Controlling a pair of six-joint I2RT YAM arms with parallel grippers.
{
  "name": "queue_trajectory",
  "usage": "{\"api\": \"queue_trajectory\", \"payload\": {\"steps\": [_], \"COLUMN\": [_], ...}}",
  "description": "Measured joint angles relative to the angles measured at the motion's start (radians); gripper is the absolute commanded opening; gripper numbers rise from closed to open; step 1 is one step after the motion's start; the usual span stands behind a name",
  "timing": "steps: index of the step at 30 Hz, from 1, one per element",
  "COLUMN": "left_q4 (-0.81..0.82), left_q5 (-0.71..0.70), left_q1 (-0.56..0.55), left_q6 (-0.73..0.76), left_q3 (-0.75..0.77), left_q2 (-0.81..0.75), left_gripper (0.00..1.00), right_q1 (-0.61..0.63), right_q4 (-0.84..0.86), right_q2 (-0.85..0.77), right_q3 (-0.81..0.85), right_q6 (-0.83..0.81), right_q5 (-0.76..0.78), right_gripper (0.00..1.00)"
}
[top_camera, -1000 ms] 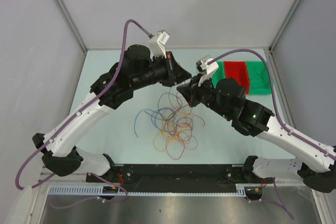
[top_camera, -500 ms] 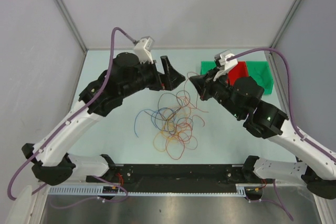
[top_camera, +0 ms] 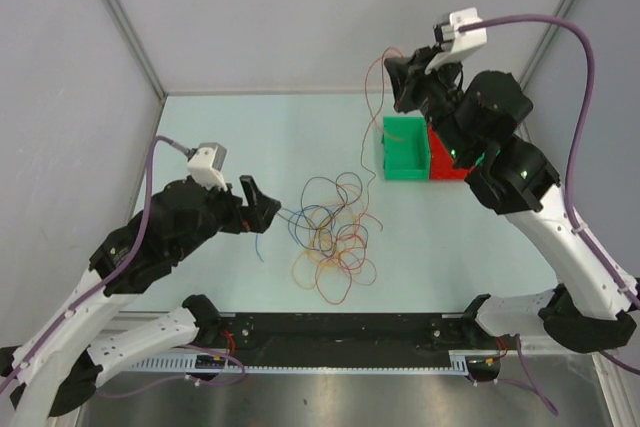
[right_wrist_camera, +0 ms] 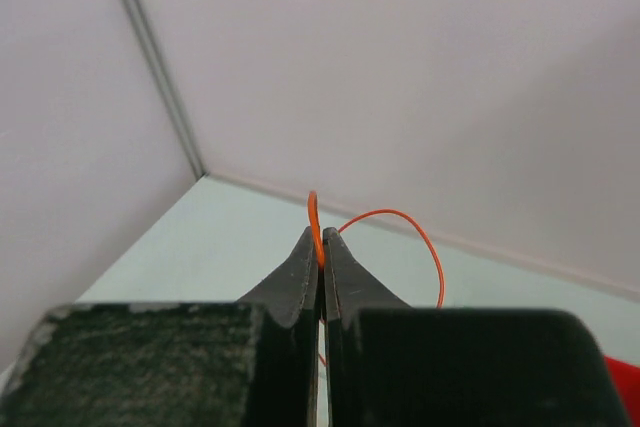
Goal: Untangle the cables
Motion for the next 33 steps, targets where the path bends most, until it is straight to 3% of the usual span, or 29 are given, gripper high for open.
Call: {"api": "queue_trajectory", "payload": {"steps": [12, 16, 21, 28, 33], "left_q4": [-0.005, -0.001, 0.02, 0.026, 0.027], "left_q5": [-0.013, -0.003, -0.013, -0.018, -0.026], "left_q1": [0.0, 0.0, 0.0, 0.0, 0.0], "left_q6": [0.045, 0.052, 0.052, 0.052, 0.052], "left_q3": [-0.318, -0.347, -0.348, -0.349, -0.35], "left_q2": [-0.206, -0.236, -0.259, -0.264, -0.266], "left_gripper": [1.0, 1.0, 1.0, 1.0, 1.0], "right_q1": [-0.14, -0.167, -0.262, -0.462, -0.51], "right_q4": [0.031, 0.06, 0.122, 0.191, 0.249], "right_q2": [0.316, 0.411, 0.434, 0.471, 0.54], "right_q3": [0.515, 0.683, 0.706, 0.712, 0.742], "right_q6": [-0.103, -0.143, -0.149, -0.037, 0.003], "right_q5": [0.006, 0.01, 0.0, -0.09, -0.157], "right_gripper": [0.0, 0.0, 0.0, 0.0, 0.0]}}
